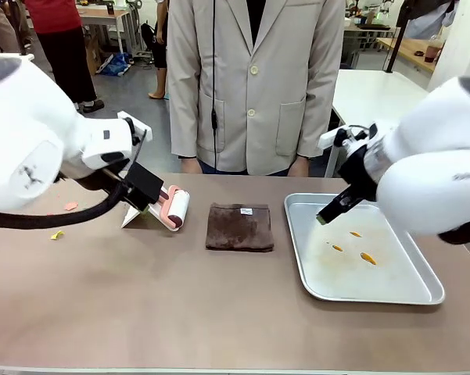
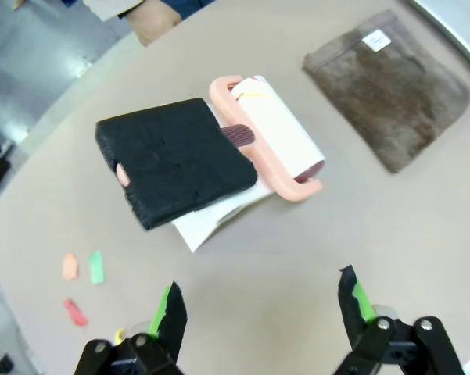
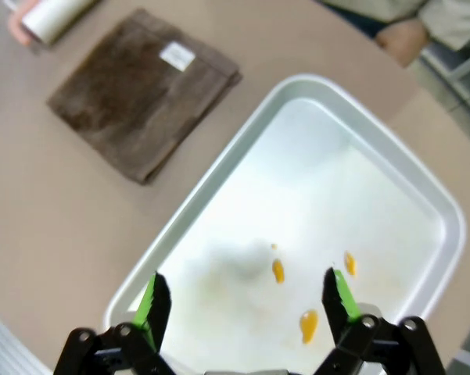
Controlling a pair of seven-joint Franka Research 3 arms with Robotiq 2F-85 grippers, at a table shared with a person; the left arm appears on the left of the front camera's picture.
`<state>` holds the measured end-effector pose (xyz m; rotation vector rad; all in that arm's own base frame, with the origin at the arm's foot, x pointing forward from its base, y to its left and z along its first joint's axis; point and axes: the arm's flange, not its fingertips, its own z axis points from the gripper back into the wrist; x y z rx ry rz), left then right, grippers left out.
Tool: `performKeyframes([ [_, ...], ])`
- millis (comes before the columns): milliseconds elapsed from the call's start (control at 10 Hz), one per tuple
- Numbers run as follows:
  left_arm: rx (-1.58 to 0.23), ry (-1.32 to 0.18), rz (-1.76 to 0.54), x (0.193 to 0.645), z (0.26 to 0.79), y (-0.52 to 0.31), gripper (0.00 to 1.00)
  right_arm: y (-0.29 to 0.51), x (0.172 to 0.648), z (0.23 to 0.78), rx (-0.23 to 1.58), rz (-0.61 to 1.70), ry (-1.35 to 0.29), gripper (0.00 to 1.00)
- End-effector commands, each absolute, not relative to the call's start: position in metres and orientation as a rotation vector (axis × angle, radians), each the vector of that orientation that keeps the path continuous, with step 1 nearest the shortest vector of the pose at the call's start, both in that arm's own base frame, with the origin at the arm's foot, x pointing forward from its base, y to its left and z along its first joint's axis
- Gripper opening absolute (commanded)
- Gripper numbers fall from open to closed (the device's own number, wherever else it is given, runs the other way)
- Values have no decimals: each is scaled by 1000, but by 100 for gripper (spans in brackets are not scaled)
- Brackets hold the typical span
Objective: Clean the surface of the table.
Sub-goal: Hold the Lint Roller with your left hand and the towel with your right hand.
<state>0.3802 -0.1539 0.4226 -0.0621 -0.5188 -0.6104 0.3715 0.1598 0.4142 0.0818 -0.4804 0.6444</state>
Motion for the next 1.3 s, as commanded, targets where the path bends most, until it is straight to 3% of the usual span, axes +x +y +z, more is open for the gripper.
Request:
performKeyframes([
  [0, -137, -493, -620, 338, 459, -116, 100, 114, 329, 450, 211, 537, -426, 100],
  [200, -326, -516, -571, 318, 490, -79, 100, 60, 294, 477, 448, 401, -402, 100],
  [500, -611, -572, -496, 303, 492, 23, 100, -37, 262, 477, 776, 280, -480, 100],
  [700, -795, -610, -426, 296, 475, 90, 100, -108, 259, 460, 992, 168, -488, 100],
  [1100, -995, -593, -182, 277, 405, 178, 100, -212, 257, 417, 1203, -57, -542, 100],
  [1200, -1061, -646, -126, 271, 395, 186, 100, -224, 257, 404, 1244, -98, -539, 100],
])
